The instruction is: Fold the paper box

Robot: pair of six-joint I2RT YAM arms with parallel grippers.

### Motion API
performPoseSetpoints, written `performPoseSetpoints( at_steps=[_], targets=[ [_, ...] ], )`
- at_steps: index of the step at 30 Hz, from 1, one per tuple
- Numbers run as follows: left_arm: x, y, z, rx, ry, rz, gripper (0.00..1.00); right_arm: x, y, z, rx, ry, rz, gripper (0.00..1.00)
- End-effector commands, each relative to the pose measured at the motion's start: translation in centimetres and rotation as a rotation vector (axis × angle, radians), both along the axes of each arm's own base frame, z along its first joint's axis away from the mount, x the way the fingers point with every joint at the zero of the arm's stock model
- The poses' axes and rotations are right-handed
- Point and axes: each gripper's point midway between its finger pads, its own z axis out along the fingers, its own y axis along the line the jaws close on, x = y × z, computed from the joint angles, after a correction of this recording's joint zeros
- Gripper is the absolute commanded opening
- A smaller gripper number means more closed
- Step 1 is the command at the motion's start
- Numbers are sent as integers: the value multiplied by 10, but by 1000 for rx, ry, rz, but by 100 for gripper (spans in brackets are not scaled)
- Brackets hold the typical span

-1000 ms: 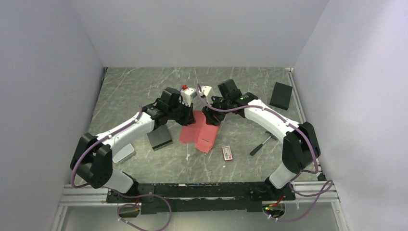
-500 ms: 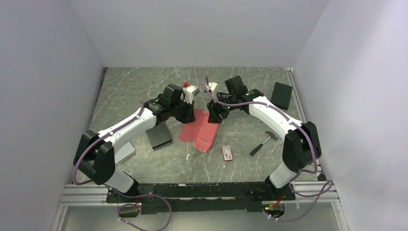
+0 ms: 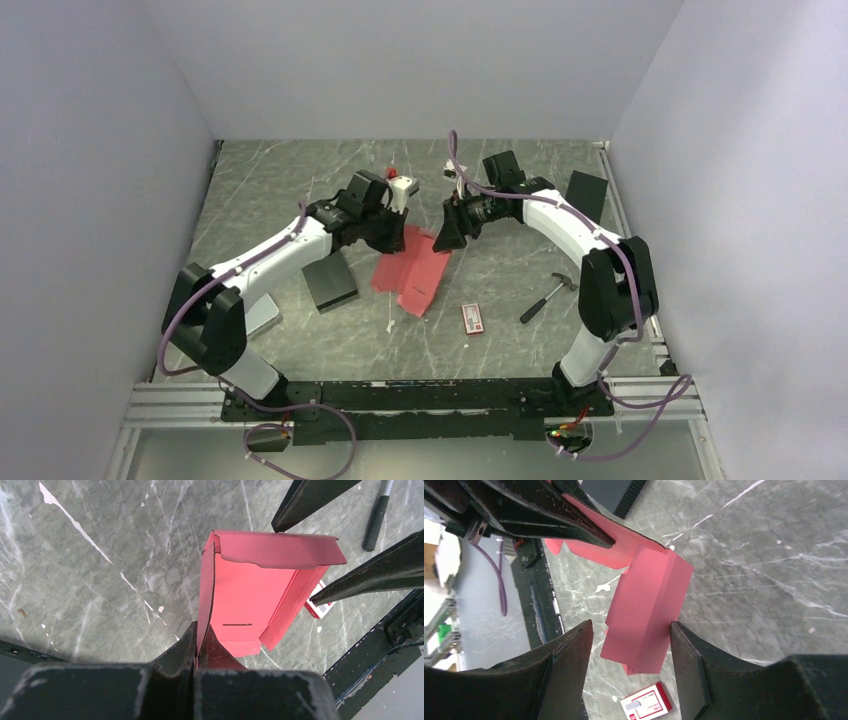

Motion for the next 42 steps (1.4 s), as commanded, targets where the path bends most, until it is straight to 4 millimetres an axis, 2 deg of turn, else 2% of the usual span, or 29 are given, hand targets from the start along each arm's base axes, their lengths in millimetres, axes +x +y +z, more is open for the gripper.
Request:
performPoseSetpoints(
  at_steps=[1,7,13,24,32,37,42],
  targets=[
    [15,-8,19,5,-70,5,0,-4,11,15,108,98,27,62],
    [20,-11,10,54,-58,-8,0,-3,10,13,143,151,14,70],
    [22,-12,2,132,-41,-55,0,8,1,-13,151,252,-27,71],
    [27,-13,-35,269,47,-127,0,15,-9,-53,162,387,-64,71],
    [34,-21,-52,335,91,-198,0,25,-25,-56,195,424,-113,71],
    [37,-27,-55,344,111,-229,0,34,-40,-56,215,433,-147,72],
    [39,-36,-55,332,116,-246,0,37,-47,-65,234,488,-180,71]
  ],
)
